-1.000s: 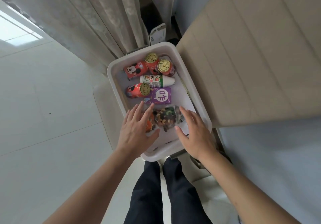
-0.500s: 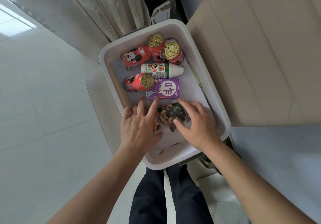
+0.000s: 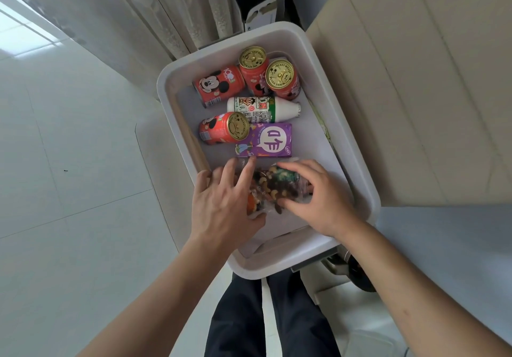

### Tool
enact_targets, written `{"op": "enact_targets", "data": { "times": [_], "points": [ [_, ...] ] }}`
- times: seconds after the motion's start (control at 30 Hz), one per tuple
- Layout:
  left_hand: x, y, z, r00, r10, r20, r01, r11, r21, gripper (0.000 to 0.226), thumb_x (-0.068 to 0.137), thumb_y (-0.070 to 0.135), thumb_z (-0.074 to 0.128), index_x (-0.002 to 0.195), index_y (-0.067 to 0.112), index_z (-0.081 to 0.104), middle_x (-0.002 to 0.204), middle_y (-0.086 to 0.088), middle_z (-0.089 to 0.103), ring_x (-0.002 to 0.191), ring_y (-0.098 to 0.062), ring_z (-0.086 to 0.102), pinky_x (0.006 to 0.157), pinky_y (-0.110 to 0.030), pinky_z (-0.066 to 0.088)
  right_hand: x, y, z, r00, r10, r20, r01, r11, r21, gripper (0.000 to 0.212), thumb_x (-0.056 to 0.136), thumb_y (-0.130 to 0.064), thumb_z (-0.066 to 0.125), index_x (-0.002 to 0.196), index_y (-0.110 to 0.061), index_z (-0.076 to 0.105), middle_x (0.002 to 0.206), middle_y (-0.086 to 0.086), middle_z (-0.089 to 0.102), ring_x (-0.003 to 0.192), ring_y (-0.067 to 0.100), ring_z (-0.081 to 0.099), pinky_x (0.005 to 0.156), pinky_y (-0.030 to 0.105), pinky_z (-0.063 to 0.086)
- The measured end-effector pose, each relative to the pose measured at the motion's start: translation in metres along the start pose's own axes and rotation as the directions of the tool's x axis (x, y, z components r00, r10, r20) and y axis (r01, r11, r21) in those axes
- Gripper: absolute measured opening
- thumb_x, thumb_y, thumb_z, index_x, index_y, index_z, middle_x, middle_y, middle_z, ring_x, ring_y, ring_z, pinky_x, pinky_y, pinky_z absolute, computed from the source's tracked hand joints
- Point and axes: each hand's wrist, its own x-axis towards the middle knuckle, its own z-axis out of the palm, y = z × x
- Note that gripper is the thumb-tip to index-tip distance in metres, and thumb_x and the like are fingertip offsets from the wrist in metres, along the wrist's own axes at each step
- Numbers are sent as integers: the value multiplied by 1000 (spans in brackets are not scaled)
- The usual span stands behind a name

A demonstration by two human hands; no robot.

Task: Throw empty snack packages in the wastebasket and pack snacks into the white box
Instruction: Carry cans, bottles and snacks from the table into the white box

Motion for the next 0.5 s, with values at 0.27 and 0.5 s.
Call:
{"op": "enact_targets", "data": {
  "times": [0.27, 0.5],
  "points": [
    [-2, -1, 0, 997, 11, -74, -18, 995, -101, 99, 64, 69, 70, 150, 28, 44, 143, -3, 53, 120, -28, 56, 101, -42, 32, 1, -10, 10, 1000, 13, 19, -14, 999, 35, 65, 78, -10, 82, 137, -28, 60, 133, -9, 59, 121, 2, 54, 103, 27, 50],
    [-2, -1, -3, 995, 15, -102, -29, 989, -145, 94, 67, 70, 67, 148, 28, 47, 144, -1, 54, 122, -26, 53, 100, -40, 35, -4, -10, 3, 999, 5, -43, -5, 1000, 10, 67, 78, -6, 80, 136, -34, 60, 130, -12, 61, 121, 1, 56, 100, 25, 51]
  ]
}}
